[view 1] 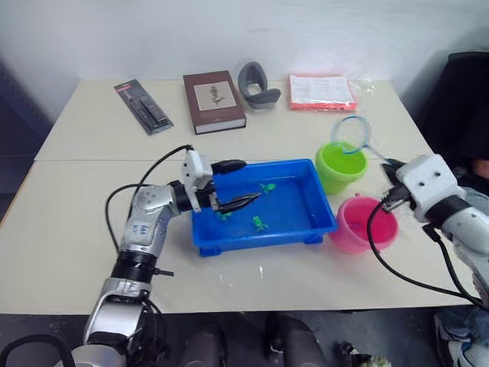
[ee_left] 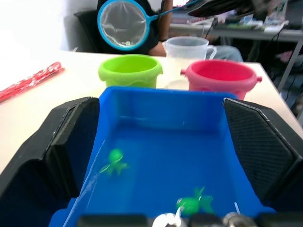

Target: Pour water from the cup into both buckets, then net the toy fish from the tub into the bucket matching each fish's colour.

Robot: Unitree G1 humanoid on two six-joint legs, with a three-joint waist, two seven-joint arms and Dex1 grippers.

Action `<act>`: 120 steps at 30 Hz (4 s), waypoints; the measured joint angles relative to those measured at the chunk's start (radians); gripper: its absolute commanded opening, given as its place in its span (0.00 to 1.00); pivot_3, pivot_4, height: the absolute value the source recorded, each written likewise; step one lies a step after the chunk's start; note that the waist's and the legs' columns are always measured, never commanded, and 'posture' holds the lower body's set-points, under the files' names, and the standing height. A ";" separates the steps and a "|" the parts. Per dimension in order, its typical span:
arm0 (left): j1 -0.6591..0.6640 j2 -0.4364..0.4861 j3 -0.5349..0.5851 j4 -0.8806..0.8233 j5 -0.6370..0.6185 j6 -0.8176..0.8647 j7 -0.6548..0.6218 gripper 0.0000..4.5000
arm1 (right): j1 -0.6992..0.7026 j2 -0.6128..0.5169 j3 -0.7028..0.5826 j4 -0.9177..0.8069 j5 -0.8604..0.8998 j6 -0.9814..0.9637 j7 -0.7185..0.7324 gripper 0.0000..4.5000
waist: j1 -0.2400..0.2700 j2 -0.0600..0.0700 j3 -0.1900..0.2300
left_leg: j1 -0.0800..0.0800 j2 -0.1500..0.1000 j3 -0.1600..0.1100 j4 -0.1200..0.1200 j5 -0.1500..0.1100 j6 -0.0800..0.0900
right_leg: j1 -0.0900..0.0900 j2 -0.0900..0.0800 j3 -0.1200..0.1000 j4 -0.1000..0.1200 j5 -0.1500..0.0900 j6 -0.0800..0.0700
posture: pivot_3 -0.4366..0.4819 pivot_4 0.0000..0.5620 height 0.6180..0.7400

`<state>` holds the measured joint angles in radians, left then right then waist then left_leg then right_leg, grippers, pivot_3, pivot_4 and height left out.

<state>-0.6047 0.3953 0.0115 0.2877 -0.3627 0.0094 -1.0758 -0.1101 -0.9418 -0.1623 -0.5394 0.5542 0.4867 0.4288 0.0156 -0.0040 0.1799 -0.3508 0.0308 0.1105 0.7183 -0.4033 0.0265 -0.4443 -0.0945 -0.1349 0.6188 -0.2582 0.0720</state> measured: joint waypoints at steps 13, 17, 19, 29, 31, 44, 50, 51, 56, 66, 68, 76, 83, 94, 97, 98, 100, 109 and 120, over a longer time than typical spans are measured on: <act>0.081 0.204 0.063 0.002 -0.035 0.015 -0.154 1.00 | -0.151 -0.028 0.072 -0.096 0.277 0.538 0.059 0.00 | 0.008 0.000 0.000 | -0.003 -0.002 -0.004 0.003 0.000 0.001 | 0.000 -0.004 0.001 0.001 0.000 -0.001 | 0.48 0.27 1.00; 0.107 0.205 0.069 -0.005 -0.038 0.024 -0.145 1.00 | -0.205 0.041 0.033 -0.057 0.409 0.774 -0.052 0.00 | 0.007 0.000 0.000 | -0.003 -0.002 -0.003 0.003 0.000 0.001 | 0.000 -0.005 0.001 0.001 0.000 -0.001 | 0.48 0.27 1.00; 0.124 0.203 0.073 -0.025 -0.041 0.032 -0.132 1.00 | -0.265 0.084 0.020 -0.017 0.436 0.887 -0.114 0.00 | 0.006 0.000 0.000 | -0.003 -0.002 -0.003 0.003 0.000 0.001 | 0.000 -0.005 0.002 0.001 0.000 -0.001 | 0.48 0.27 1.00; 0.147 0.199 0.088 -0.088 -0.046 0.059 -0.088 1.00 | -0.437 0.281 0.002 0.208 0.348 1.063 -0.248 0.00 | 0.005 0.000 0.000 | -0.003 -0.002 -0.003 0.003 0.000 0.001 | 0.000 -0.004 0.002 0.002 0.000 -0.001 | 0.48 0.27 1.00; 0.147 0.199 0.088 -0.091 -0.046 0.063 -0.082 1.00 | -0.449 0.317 0.003 0.238 0.314 1.039 -0.251 0.00 | 0.004 0.000 0.000 | -0.003 -0.002 -0.002 0.002 0.000 0.001 | 0.000 -0.004 0.001 0.002 0.000 -0.001 | 0.48 0.27 1.00; 0.152 0.187 0.087 -0.122 -0.050 0.078 -0.069 1.00 | -0.395 0.396 0.010 0.242 0.204 0.819 -0.188 0.00 | -0.002 0.000 0.000 | -0.003 -0.002 -0.002 0.002 0.000 0.001 | 0.000 -0.003 0.000 0.001 0.000 -0.001 | 0.48 0.27 1.00; 0.145 0.169 0.084 -0.117 -0.054 0.082 -0.070 1.00 | -0.244 0.354 -0.076 0.059 0.229 0.720 -0.095 0.00 | 0.001 0.000 0.000 | -0.003 -0.002 -0.002 0.002 0.000 0.001 | 0.000 -0.003 0.000 0.001 0.000 -0.001 | 0.48 0.27 1.00; 0.141 0.167 0.085 -0.117 -0.057 0.085 -0.069 1.00 | -0.224 0.346 -0.101 0.037 0.237 0.708 -0.084 0.00 | 0.001 0.000 0.000 | -0.002 -0.002 -0.002 0.002 0.000 0.001 | 0.000 -0.003 0.000 0.001 0.000 -0.001 | 0.48 0.27 1.00; 0.082 0.120 0.080 -0.117 -0.075 0.097 -0.048 1.00 | -0.134 0.327 -0.251 -0.068 0.326 0.697 -0.068 0.00 | 0.007 0.000 0.000 | -0.002 -0.002 -0.002 0.002 0.000 0.001 | 0.000 -0.003 0.001 0.002 0.000 -0.001 | 0.48 0.27 1.00; 0.001 0.040 0.020 -0.095 -0.063 0.112 -0.022 1.00 | -0.017 0.251 -0.480 -0.061 0.363 0.604 -0.071 0.00 | 0.008 0.000 0.000 | -0.001 -0.003 0.000 0.002 0.000 0.001 | 0.000 -0.002 0.002 0.002 0.001 0.000 | 0.48 0.27 1.00; -0.020 0.032 0.014 -0.077 -0.055 0.114 -0.001 1.00 | -0.016 0.242 -0.486 -0.030 0.329 0.570 -0.077 0.00 | 0.007 0.000 0.000 | 0.000 -0.003 0.001 0.002 0.000 0.001 | 0.000 -0.001 0.002 0.002 0.001 0.000 | 0.48 0.27 1.00; -0.026 -0.010 -0.019 -0.060 -0.044 0.161 0.036 1.00 | -0.031 0.197 -0.321 0.132 0.003 0.254 -0.075 0.00 | 0.005 0.000 0.000 | 0.001 -0.002 0.004 0.001 0.000 0.001 | 0.000 -0.001 0.003 0.003 0.001 0.000 | 0.48 0.27 1.00; -0.026 -0.024 -0.030 -0.081 -0.044 0.181 0.041 1.00 | -0.018 0.098 -0.104 0.301 -0.344 -0.091 -0.031 0.00 | 0.007 0.000 0.000 | 0.000 -0.003 0.007 0.001 0.000 0.001 | 0.000 -0.001 0.002 0.002 0.001 0.000 | 0.48 0.27 1.00; -0.013 -0.022 -0.030 -0.081 -0.043 0.154 0.036 1.00 | 0.042 -0.086 0.048 0.481 -0.842 -0.651 -0.076 0.00 | 0.006 0.000 0.000 | 0.001 -0.002 0.006 0.001 0.001 -0.001 | 0.000 -0.001 0.003 0.002 0.001 0.000 | 0.48 0.27 1.00; -0.010 -0.021 -0.029 -0.081 -0.043 0.150 0.031 1.00 | 0.037 -0.086 0.042 0.504 -0.894 -0.733 -0.113 0.00 | 0.006 0.000 0.000 | 0.000 -0.002 0.006 0.001 0.001 -0.001 | 0.000 -0.001 0.003 0.002 0.001 0.000 | 0.48 0.27 1.00; -0.008 -0.020 -0.029 -0.081 -0.043 0.147 0.027 1.00 | 0.033 -0.086 0.039 0.505 -0.900 -0.748 -0.116 0.00 | 0.006 0.000 0.000 | 0.000 -0.002 0.005 0.001 0.001 -0.001 | 0.000 -0.001 0.003 0.002 0.001 0.000 | 0.48 0.27 1.00; -0.006 -0.013 -0.027 -0.076 -0.043 0.133 0.016 1.00 | 0.011 -0.086 0.036 0.506 -0.917 -0.769 -0.121 0.00 | 0.005 0.000 0.000 | 0.001 -0.002 0.005 0.001 0.001 -0.001 | 0.000 -0.001 0.003 0.002 0.001 0.000 | 0.48 0.27 1.00; -0.001 0.014 -0.001 -0.035 -0.043 0.075 -0.008 1.00 | -0.006 -0.110 0.031 0.549 -0.986 -0.735 -0.098 0.00 | 0.010 0.001 0.000 | -0.001 -0.002 0.004 0.002 0.002 0.000 | 0.000 -0.002 0.003 0.002 0.001 0.000 | 0.48 0.27 1.00; 0.015 0.022 0.004 -0.032 -0.042 0.042 -0.024 1.00 | -0.045 -0.110 -0.014 0.554 -0.996 -0.768 -0.122 0.00 | 0.003 0.001 0.000 | 0.000 -0.001 0.002 0.001 0.002 -0.001 | 0.000 -0.002 0.003 0.002 0.001 0.000 | 0.48 0.27 1.00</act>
<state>-0.5898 0.4171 0.0152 0.2552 -0.4051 0.0512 -1.0993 -0.1548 -1.0516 -0.1767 0.0143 -0.4423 -0.2816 0.3067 0.0188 -0.0035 0.1795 -0.3508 0.0294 0.1129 0.7195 -0.4009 0.0256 -0.4444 -0.0963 -0.1317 0.6212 -0.2575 0.0718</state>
